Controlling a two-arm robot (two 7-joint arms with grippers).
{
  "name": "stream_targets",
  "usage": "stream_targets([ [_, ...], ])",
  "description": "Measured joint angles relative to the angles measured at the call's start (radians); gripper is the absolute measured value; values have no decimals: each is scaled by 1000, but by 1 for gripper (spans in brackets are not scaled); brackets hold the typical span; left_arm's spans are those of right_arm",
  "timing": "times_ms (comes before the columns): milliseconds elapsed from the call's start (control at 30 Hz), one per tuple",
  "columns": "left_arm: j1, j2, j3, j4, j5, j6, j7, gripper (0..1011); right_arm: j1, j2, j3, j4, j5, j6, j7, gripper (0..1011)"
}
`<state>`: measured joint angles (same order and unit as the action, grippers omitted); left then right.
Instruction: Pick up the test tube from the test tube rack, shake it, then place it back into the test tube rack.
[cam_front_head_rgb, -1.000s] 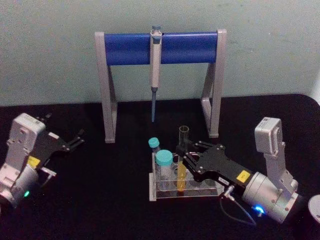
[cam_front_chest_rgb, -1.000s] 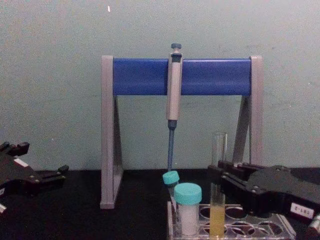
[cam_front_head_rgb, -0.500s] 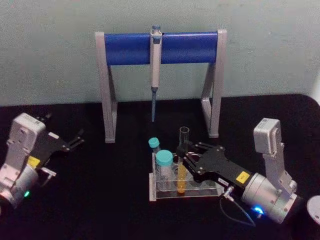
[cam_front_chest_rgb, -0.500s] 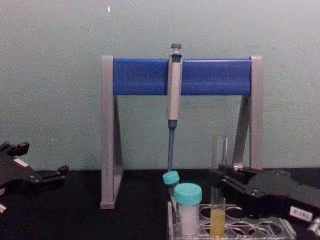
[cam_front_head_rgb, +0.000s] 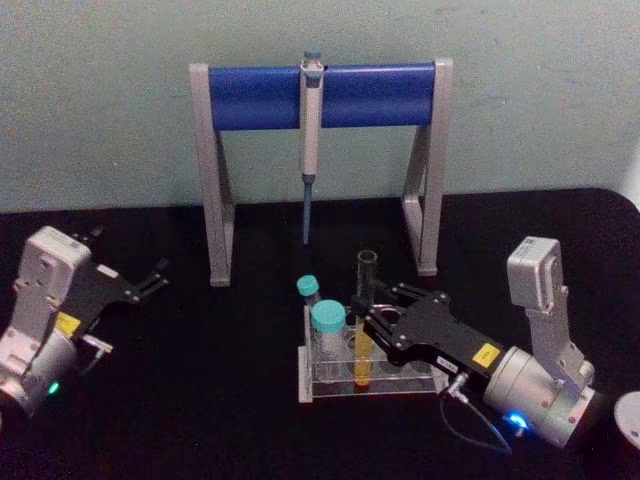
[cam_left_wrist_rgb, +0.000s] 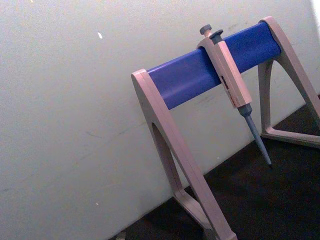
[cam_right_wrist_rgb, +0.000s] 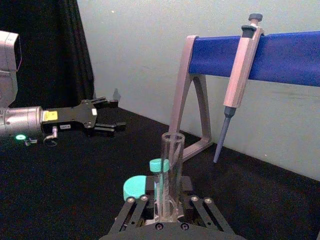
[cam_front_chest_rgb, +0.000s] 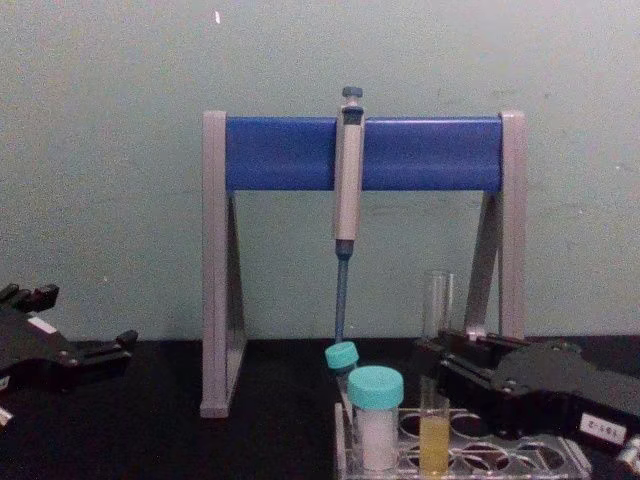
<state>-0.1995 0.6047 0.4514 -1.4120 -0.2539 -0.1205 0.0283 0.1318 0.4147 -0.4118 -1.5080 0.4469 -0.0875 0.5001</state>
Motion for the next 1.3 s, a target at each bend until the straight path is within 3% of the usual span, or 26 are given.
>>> stream_targets([
  [567,0,0,0,0,0,0,0,1001,0,0,0,-1,0,0,1,831],
  [800,0,0,0,0,0,0,0,1001,0,1,0,-1,1,-1,1,1000],
  [1133,0,0,0,0,0,0,0,1001,0,2,0,-3,1,-3,3,1000],
  [1300,0,0,0,0,0,0,0,1001,-4,10,8,-39,-1,-19,3,1000],
])
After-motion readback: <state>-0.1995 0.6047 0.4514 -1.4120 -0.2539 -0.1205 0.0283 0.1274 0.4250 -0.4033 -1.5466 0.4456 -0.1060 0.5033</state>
